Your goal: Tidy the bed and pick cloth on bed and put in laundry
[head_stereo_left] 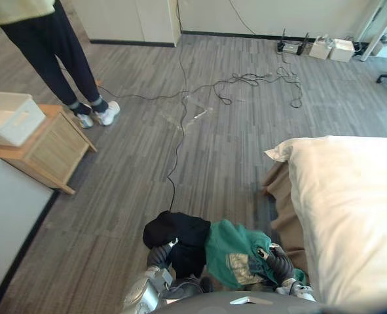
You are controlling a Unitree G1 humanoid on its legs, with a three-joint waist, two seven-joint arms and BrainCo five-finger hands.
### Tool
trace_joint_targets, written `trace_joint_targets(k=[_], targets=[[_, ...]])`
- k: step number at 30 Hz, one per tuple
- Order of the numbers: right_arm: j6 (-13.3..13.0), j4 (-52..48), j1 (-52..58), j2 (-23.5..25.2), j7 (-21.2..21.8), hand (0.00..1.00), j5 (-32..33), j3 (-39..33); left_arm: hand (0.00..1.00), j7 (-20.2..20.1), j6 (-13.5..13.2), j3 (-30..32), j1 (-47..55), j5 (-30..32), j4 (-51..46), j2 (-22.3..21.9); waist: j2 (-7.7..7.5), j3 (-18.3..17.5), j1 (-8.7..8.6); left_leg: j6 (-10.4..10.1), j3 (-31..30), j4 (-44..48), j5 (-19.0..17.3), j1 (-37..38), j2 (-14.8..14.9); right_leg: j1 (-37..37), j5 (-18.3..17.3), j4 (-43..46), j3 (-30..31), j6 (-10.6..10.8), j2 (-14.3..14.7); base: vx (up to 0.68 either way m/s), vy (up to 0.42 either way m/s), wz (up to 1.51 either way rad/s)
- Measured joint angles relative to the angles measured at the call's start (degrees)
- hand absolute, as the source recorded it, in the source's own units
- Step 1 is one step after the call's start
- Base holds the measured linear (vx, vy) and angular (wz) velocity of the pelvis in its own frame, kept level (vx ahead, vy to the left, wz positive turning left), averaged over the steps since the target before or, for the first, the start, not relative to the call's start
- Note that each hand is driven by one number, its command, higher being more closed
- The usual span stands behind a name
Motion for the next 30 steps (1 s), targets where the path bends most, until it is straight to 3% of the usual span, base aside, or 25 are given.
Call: trace_joint_targets(k=[6, 12, 13, 19, 28, 29, 30], targets=[[0.3, 0.1, 0.8, 0.2, -0.2, 1.00, 0.1, 0.0, 1.00, -0.1, -0.5, 0.2, 2.1, 1.4, 0.0, -1.6, -2.80, -1.4, -0.50, -2.2, 1.3, -4.0, 0.9, 3.6, 1.4, 2.0, 0.7, -2.3, 0.6, -1.0, 1.6, 0.04, -0.093, -0.17], [0.9, 0.0, 0.9, 0.2, -0.2, 1.00, 0.0, -0.2, 1.00, -0.1, -1.5, 0.3, 2.2, 2.3, 0.0, -1.7, -1.96, -1.7, -1.31, -2.9, 2.4, -5.2, 1.4, 4.4, 1.9, 2.6, 1.5, -3.6, 1.7, -1.1, 2.2, -0.02, -0.023, -0.11], [1.8, -2.1, 2.9, 0.1, -0.1, 1.00, 0.4, -0.3, 1.00, -0.4, -1.4, -0.4, 3.7, 1.6, -0.1, -1.7, -1.21, -4.9, -2.48, -3.8, 3.2, -7.4, 2.3, 5.4, 3.0, 2.5, 1.0, -3.4, 1.7, -1.8, 3.3, 0.00, 0.000, 0.00], [1.8, -2.0, 3.0, 0.1, -0.1, 1.00, 0.4, -0.2, 1.00, -0.3, -1.5, -0.5, 4.0, 1.6, -0.1, -1.7, -1.20, -4.9, -2.36, -3.9, 3.9, -7.4, 2.3, 5.5, 3.3, 2.2, 1.0, -3.4, 2.3, -1.8, 3.5, 0.00, -0.001, -0.06], [1.0, 1.8, 2.8, -0.1, -2.1, 1.00, 1.7, 2.8, 1.00, 1.2, -6.0, -5.4, 6.7, 1.8, 0.7, -1.6, -1.43, -4.9, -1.49, -4.6, 4.5, -8.5, 2.6, 5.5, 4.0, 1.9, 1.1, -4.2, 2.7, -2.1, 4.4, 0.00, -0.027, -0.03], [0.8, 2.3, 2.5, -0.2, -2.3, 1.00, 1.9, 2.9, 1.00, 1.5, -6.3, -5.4, 6.7, 1.6, 0.8, -1.6, -1.46, -4.9, -1.27, -4.9, 4.4, -8.1, 2.3, 5.5, 4.0, 2.3, 1.1, -4.4, 2.6, -2.1, 4.4, 0.01, -0.028, 0.09], [0.8, 2.9, 2.0, -0.5, -2.7, 1.00, 2.1, 3.5, 1.00, 1.6, -6.9, -5.3, 6.5, 1.5, 1.1, -1.3, -1.74, -4.6, -1.14, -6.6, 4.4, -5.4, 0.8, 4.8, 4.1, 3.0, 1.0, -4.4, 2.1, -2.4, 4.1, 0.00, -0.035, 0.21]])
